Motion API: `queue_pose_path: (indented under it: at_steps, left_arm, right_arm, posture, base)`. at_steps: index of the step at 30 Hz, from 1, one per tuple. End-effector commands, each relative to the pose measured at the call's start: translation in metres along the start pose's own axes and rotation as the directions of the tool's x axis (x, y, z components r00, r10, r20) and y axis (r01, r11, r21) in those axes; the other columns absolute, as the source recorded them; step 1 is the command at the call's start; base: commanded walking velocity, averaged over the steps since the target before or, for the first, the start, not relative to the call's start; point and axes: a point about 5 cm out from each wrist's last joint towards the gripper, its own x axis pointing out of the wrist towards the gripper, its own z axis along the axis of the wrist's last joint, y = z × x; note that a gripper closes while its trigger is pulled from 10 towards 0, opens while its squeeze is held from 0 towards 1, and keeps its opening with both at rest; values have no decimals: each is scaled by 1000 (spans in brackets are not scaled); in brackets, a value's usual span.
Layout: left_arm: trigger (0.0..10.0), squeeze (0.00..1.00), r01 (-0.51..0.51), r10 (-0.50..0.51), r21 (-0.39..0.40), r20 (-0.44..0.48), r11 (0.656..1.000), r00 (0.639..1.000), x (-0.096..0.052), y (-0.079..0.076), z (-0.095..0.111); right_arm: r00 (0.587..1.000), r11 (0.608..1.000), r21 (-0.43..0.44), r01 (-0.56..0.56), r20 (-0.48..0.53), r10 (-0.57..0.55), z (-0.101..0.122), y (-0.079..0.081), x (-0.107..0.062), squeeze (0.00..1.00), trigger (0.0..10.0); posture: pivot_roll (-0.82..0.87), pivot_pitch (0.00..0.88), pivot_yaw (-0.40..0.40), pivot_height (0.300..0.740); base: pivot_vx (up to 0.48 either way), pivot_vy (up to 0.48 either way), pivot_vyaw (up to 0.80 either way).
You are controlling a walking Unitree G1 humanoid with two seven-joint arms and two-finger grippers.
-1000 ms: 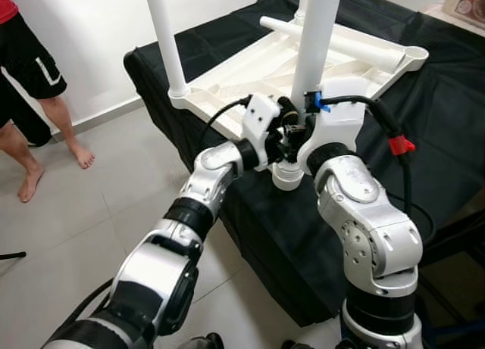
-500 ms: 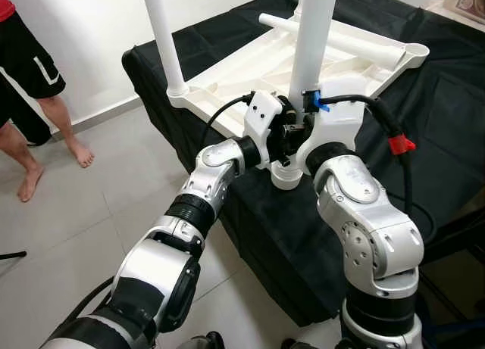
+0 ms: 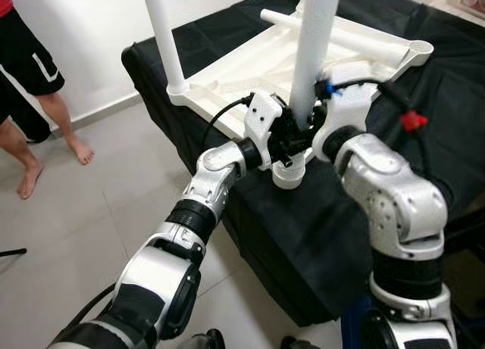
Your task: Building children table
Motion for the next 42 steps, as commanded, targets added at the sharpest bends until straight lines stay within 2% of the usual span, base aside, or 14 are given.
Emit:
queue_pose_path:
  at_steps: [1, 2, 4, 9, 10, 16, 26, 31, 33, 34, 36, 37, 39, 42]
  left_arm:
    - [0, 0, -13, 11, -38, -56, 999, 998, -13, -1, -20]
    - [0, 0, -8, 6, -38, -54, 999, 999, -13, -3, -21]
    - [0, 0, -4, 2, -37, -53, 999, 999, -12, -5, -22]
    - [0, 0, -2, 0, -38, -52, 999, 999, -11, -5, -22]
    - [0, 0, 0, -2, -37, -51, 999, 999, -11, -6, -22]
    - [0, 0, 4, -6, -35, -53, 999, 999, -13, -7, -22]
    - [0, 0, 5, -6, -27, -56, 1000, 998, -15, -6, -23]
    - [0, 0, 5, -6, -23, -55, 1000, 998, -15, -5, -22]
    - [0, 0, 6, -7, -21, -55, 1000, 998, -15, -5, -21]
    - [0, 0, 6, -7, -21, -55, 1000, 998, -15, -5, -21]
    - [0, 0, 7, -8, -20, -55, 1000, 998, -15, -5, -21]
    - [0, 0, 7, -8, -20, -55, 1000, 998, -15, -5, -21]
    - [0, 0, 9, -10, -18, -55, 1000, 998, -15, -5, -21]
    - [0, 0, 12, -12, -17, -54, 1000, 998, -15, -6, -21]
  right_arm:
    - [984, 989, 18, 149, 93, -150, 22, -40, -6, 1000, 10000]
    - [984, 996, 34, 84, 158, -88, 40, -44, -5, 1000, 10000]
    - [974, 999, 47, 13, 223, -23, 58, -47, -6, 1000, 10000]
    - [970, 999, 50, -18, 242, 5, 62, -46, -7, 1000, 10000]
    - [955, 994, 45, -101, 285, 84, 71, -43, -12, 0, 10000]
    - [926, 975, -7, -223, 313, 214, 78, -45, -20, 0, 10000]
    - [920, 967, -67, -244, 300, 253, 79, -51, -22, 0, 10000]
    - [888, 937, -131, -325, 299, 350, 89, -62, -33, 0, 10000]
    - [867, 912, -149, -382, 283, 410, 93, -67, -39, 0, 10000]
    - [867, 912, -149, -382, 283, 410, 93, -67, -39, 0, 10000]
    - [837, 881, -147, -450, 273, 474, 95, -68, -44, 0, 10000]
    - [837, 881, -147, -450, 273, 474, 95, -68, -44, 0, 10000]
    - [816, 855, -144, -498, 258, 518, 94, -67, -46, 0, 10000]
    - [820, 855, -150, -496, 243, 519, 92, -66, -44, 0, 10000]
  posture:
    - [-117, 193, 43, 740]
    - [-118, 193, 42, 740]
    - [-116, 191, 43, 740]
    - [-114, 190, 43, 740]
    - [-113, 191, 43, 740]
    - [-107, 192, 47, 740]
    - [-103, 191, 46, 740]
    - [-104, 191, 45, 740]
    - [-103, 191, 45, 740]
    - [-103, 191, 45, 740]
    - [-104, 191, 44, 740]
    - [-104, 191, 44, 740]
    - [-104, 190, 42, 740]
    - [-103, 192, 42, 740]
  base:
    - [0, 0, 0]
    - [0, 0, 0]
    - [0, 0, 0]
    - [0, 0, 0]
    - [0, 0, 0]
    - [0, 0, 0]
    - [0, 0, 0]
    - [0, 0, 0]
    - [0, 0, 0]
    - [0, 0, 0]
    - [0, 0, 0]
    - [0, 0, 0]
    - [0, 0, 0]
    - [0, 0, 0]
